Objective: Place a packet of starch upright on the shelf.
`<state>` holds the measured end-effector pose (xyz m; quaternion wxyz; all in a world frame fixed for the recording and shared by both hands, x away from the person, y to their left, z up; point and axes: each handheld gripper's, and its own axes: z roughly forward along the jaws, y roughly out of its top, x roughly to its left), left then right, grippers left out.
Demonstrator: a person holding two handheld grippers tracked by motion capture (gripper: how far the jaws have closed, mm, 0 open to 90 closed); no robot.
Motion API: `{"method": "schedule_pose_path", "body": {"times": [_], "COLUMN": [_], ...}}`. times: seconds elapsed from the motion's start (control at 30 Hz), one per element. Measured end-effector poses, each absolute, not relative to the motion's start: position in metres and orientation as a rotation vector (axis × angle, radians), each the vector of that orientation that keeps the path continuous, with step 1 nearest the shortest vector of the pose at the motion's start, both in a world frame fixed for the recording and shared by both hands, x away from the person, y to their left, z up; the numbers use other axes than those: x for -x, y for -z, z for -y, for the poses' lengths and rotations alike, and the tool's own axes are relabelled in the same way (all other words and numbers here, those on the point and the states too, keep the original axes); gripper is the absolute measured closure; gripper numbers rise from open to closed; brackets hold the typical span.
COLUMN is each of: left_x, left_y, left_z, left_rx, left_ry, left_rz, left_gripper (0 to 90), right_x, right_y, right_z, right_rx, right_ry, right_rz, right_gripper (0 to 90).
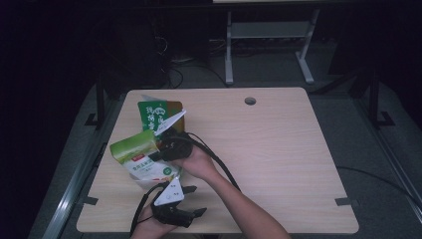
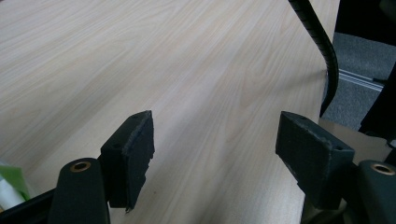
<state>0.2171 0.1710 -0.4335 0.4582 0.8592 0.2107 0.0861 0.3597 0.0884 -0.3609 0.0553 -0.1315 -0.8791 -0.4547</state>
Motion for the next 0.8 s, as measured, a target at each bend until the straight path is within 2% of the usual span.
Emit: {"method": "schedule_pose_path", "body": {"times": [0.8], "left_x": [-0.217], "left_y": [0.436], "left_z": [-0.169], "left_rx": [-2.127], "left_ry": [-0.209], "left_rz": [-0.514], "left_gripper": [28.2], "right_x": [-0.358], "right_y": [0.384], "right_z": [-0.062], "right_rx": [0.459], "right_ry": [1.363], "right_rz": [2.651], "right_gripper": [89.2]}}
